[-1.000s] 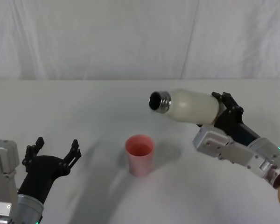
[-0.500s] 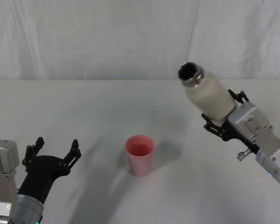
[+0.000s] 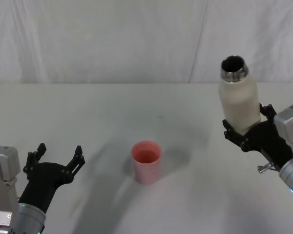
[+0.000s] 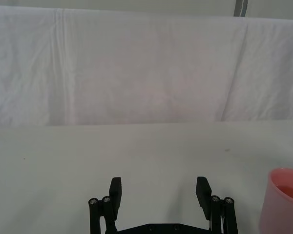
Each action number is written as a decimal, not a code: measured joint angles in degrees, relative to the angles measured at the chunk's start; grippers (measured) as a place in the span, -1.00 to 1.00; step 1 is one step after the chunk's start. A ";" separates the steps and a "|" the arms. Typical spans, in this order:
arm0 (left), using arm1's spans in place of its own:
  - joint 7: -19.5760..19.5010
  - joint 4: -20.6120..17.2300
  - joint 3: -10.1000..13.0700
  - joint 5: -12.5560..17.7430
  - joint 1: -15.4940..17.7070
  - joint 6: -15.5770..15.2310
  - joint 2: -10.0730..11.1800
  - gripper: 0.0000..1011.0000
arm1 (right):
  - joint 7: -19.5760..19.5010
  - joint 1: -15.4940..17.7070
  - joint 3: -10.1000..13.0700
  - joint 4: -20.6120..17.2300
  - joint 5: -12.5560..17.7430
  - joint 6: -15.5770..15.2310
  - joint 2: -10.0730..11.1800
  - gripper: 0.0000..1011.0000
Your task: Grasp the thermos with one hand and pour water into the cup lid.
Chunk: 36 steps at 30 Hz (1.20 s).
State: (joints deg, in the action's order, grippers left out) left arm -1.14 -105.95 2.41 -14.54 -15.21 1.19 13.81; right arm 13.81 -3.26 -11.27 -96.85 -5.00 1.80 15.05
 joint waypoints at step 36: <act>0.00 0.00 0.00 0.00 0.00 0.00 0.00 0.98 | 2.11 2.42 3.07 4.67 19.72 -0.53 -2.24 0.88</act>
State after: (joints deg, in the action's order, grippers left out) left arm -1.14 -105.95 2.41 -14.54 -15.21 1.19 13.81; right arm 15.92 -0.83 -8.20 -92.18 14.71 1.27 12.81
